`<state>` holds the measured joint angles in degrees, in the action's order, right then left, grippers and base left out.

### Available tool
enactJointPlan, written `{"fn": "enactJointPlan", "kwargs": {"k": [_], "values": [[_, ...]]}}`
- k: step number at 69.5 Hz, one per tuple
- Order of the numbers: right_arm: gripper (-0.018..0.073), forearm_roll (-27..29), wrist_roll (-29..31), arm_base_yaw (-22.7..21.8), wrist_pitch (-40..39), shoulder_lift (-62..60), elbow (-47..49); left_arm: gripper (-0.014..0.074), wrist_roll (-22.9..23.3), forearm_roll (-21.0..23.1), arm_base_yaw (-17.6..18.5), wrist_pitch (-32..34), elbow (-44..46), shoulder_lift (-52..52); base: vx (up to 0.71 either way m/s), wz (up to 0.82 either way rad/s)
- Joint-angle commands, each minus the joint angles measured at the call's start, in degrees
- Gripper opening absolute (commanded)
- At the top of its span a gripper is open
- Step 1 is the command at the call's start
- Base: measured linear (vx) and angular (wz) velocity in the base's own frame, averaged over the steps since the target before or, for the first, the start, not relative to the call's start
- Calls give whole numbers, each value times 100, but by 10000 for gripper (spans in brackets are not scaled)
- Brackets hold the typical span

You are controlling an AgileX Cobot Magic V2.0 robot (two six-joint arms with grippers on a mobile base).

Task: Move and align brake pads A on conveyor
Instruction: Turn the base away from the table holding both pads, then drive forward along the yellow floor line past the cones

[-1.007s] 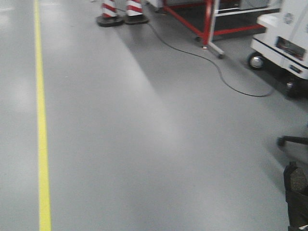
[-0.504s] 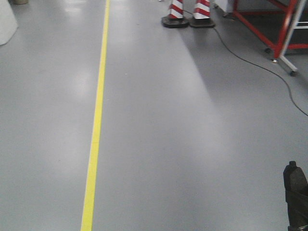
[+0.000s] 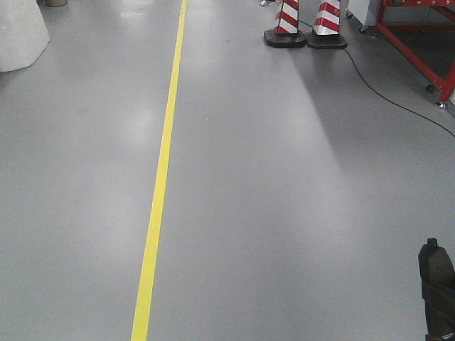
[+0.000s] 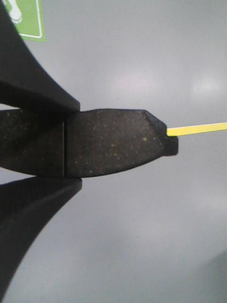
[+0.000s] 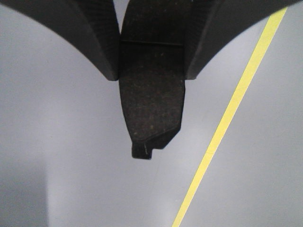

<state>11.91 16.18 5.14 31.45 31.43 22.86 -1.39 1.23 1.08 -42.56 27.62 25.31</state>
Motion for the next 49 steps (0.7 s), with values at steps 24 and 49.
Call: {"fn": "enactJointPlan", "kwargs": {"k": [24, 49], "values": [[69, 48, 37, -14, -457, -5, 176, 122, 5, 25, 42, 497, 164, 30, 44, -4], [69, 48, 37, -14, -457, -5, 176, 122, 5, 25, 42, 497, 164, 30, 50, 1]]}}
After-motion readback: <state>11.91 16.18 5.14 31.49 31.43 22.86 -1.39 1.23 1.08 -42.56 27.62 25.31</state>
